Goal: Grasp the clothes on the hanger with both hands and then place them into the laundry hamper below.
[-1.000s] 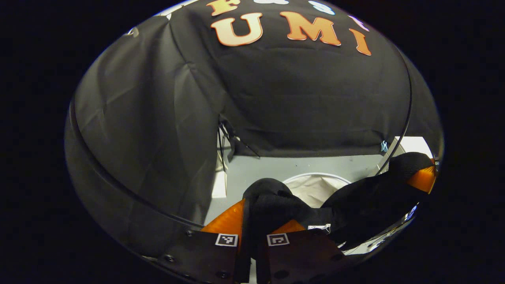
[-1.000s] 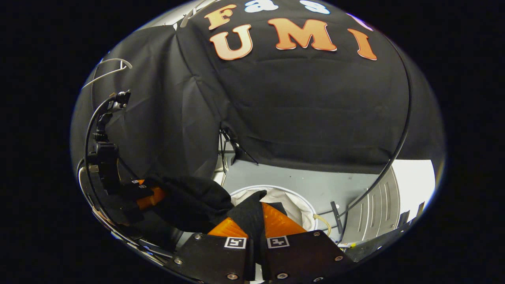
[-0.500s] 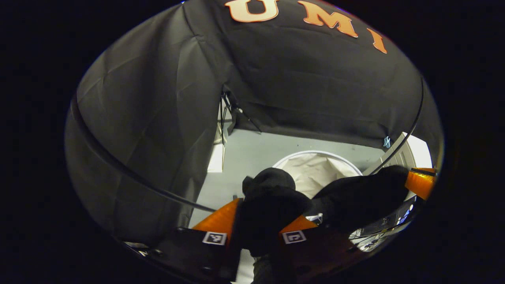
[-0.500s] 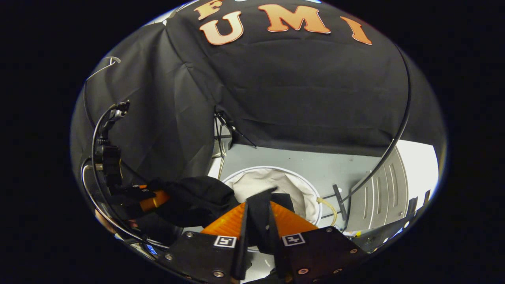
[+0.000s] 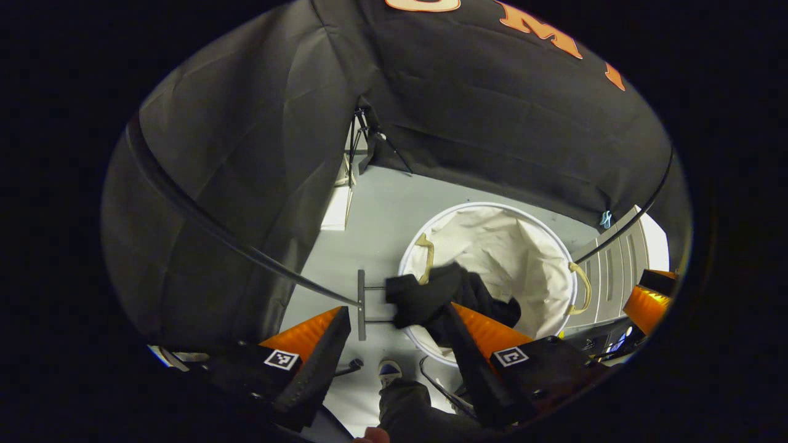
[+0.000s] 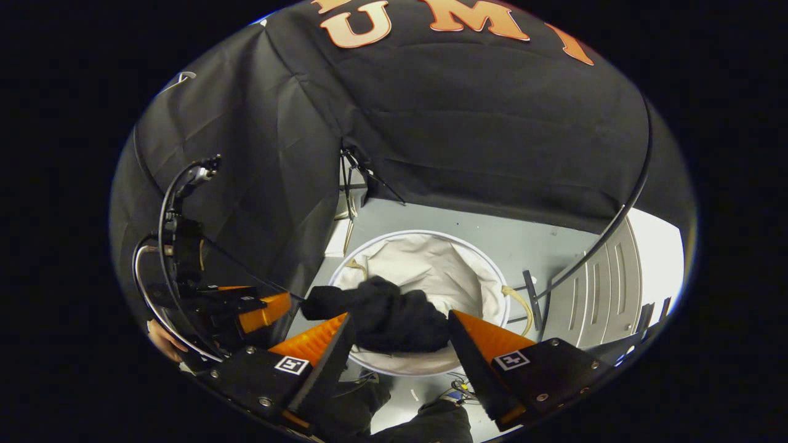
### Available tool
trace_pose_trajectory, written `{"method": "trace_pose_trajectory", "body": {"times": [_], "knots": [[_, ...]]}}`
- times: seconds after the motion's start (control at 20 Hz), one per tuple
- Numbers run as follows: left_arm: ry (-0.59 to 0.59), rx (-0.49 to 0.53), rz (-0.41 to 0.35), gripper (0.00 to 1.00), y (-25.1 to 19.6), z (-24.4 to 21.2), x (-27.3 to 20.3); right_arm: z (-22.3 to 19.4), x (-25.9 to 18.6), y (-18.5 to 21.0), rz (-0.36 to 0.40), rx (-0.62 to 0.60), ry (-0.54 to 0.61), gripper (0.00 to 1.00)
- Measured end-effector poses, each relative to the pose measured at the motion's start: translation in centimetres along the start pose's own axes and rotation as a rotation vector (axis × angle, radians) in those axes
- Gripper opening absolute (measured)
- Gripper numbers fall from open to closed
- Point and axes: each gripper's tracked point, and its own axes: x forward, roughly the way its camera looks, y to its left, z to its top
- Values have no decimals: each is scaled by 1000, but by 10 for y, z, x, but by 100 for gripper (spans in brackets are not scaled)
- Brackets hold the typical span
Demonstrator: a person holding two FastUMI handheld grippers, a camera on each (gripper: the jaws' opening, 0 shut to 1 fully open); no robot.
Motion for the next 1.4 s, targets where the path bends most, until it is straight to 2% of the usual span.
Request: {"method": "trace_pose_trajectory", "body": {"times": [0.2,0.25,0.35,0.5,0.6,0.95,1.4], "knots": [[-79,-9,-24,96,-4,17,-21,-7,2,-5,-6,30,19,94],[-105,-9,-24,99,-3,21,-27,-5,0,-7,-10,36,16,94],[-159,-16,-33,96,-7,34,-41,-3,-5,-10,-21,42,4,94],[-241,-34,-44,99,-9,60,-67,3,-20,-14,-33,30,-35,95],[-310,-41,-46,99,-9,81,-84,16,-36,-15,-42,24,-85,94],[-619,-29,-37,98,-9,158,-187,75,-116,-11,-62,2,-312,94],[-887,-87,-122,97,-22,219,-293,163,-224,3,-47,-50,-610,94]]}}
